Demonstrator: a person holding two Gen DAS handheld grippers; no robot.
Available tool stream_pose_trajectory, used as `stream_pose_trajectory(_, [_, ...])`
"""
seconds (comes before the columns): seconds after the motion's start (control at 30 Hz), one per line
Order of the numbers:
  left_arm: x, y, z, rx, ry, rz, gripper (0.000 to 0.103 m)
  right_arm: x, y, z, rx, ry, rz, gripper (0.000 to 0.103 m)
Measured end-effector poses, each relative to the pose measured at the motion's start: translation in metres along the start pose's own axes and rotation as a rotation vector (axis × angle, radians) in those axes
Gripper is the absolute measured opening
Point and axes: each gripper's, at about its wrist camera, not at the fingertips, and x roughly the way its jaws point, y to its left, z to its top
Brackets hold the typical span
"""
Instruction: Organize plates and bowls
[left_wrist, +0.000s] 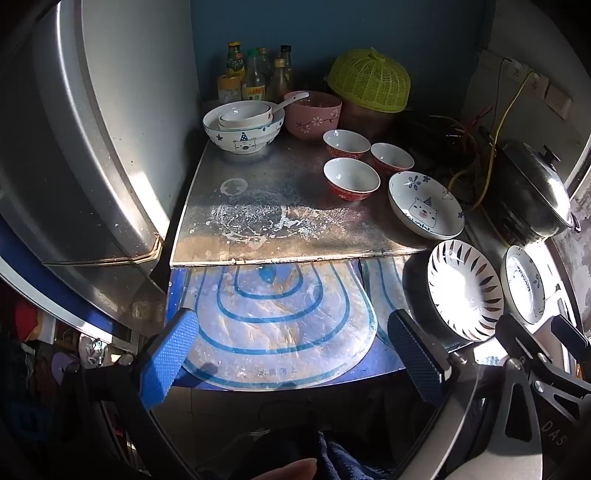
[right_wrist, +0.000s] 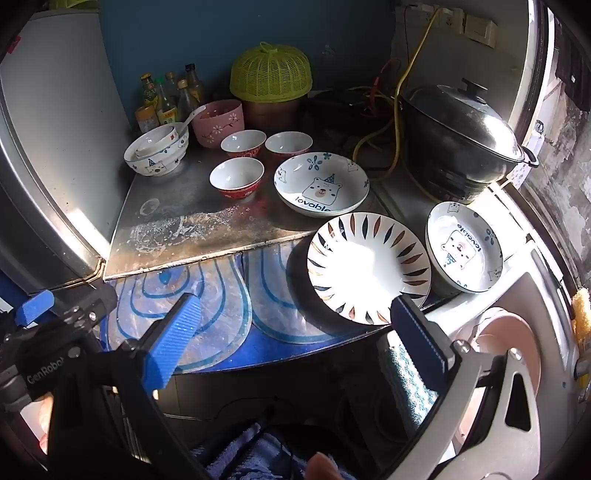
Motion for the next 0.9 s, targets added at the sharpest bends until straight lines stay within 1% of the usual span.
stream_pose_trajectory(0.3, [0.0008, 0.0003, 0.0000, -0.002, -0.003, -0.009, 0.103, 0.0001, -0.0031, -0.0012, 0.002, 0.002, 0.002, 0.103])
stream_pose_trajectory(0.9, [-0.0029, -0.0008, 0.0016, 0.004, -0.013, -0.002, 0.103, -0.0012, -0.0060, -0.0030, 0.003, 0.002, 0.002, 0.103])
